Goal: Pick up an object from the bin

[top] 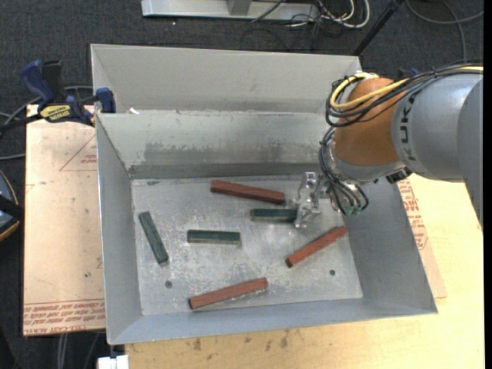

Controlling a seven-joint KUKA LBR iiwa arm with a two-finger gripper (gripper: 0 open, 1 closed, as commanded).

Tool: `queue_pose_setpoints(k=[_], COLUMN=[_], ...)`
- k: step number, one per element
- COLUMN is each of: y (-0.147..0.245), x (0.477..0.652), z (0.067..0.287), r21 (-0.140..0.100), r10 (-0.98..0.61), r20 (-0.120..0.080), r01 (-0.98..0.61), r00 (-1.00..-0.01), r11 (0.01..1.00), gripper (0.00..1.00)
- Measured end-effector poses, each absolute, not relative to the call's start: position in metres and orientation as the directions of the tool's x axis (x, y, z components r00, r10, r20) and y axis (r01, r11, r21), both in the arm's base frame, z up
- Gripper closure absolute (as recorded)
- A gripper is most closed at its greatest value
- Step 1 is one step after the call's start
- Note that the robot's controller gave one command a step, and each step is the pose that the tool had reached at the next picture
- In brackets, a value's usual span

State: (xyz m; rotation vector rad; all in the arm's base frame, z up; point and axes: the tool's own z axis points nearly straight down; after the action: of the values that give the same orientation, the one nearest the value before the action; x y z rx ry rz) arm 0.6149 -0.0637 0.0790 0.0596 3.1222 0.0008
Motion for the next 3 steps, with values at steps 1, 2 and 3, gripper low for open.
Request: queue_pose_setpoints(k=[1, 2, 3], y=[-0.064, -0.063, -0.063], x=[0.615, 0.609, 0.608], z=[0.079, 0.197, 0.197], r21=[0.001, 0.0, 0.0], r10=[0.038, -0.019, -0.019], r20=[-0.019, -0.003, -0.003], r01=[0.038, -0.019, -0.019], r00=[-0.999, -1.0, -1.0], r11=[0.999, 1.0, 1.0], gripper=[1.0, 1.0, 1.0])
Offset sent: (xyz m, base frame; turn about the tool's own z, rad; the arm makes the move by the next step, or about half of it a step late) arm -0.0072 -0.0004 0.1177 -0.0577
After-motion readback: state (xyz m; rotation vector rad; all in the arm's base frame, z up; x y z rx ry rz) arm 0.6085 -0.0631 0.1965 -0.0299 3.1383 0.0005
